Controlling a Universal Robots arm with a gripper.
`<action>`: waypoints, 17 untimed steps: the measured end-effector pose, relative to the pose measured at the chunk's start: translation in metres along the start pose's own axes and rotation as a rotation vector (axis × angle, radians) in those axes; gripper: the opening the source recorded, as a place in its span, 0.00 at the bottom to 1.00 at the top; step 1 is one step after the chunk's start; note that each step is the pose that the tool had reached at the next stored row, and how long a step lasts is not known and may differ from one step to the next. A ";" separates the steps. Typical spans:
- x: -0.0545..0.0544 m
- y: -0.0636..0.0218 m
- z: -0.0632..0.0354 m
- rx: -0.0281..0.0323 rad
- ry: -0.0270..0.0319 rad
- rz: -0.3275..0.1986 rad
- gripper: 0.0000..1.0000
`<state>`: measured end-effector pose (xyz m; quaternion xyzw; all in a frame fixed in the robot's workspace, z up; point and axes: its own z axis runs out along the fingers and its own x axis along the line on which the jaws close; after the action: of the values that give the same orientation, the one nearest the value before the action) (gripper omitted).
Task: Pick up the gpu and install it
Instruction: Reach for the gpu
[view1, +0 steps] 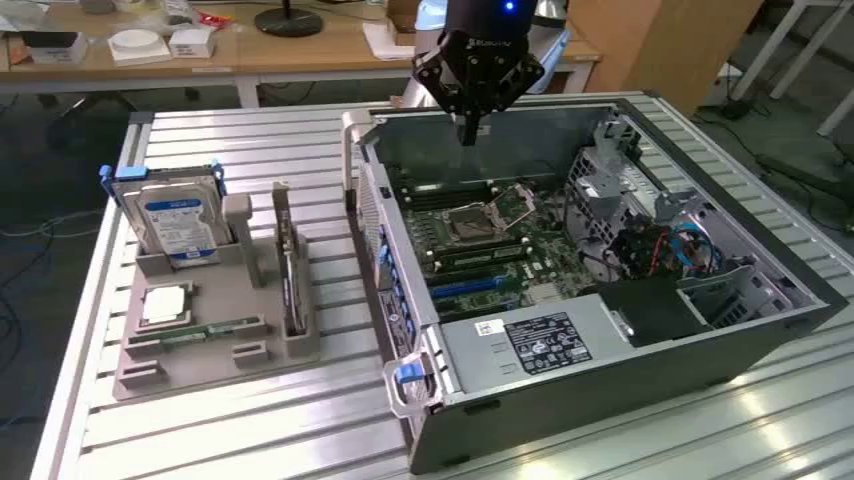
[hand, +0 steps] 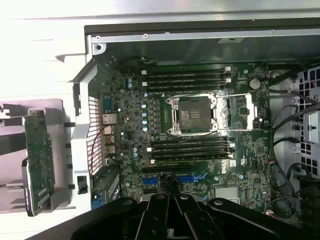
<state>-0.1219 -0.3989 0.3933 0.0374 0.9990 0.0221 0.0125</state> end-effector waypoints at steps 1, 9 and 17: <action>0.000 0.0000 0.0000 -0.0001 0.0000 0.000 0.10; 0.000 0.0000 0.0000 -0.0001 0.0000 0.000 0.10; 0.018 -0.0013 -0.0004 -0.0001 0.0000 0.000 0.10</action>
<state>-0.1396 -0.3989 0.3933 0.0374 0.9990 0.0221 0.0125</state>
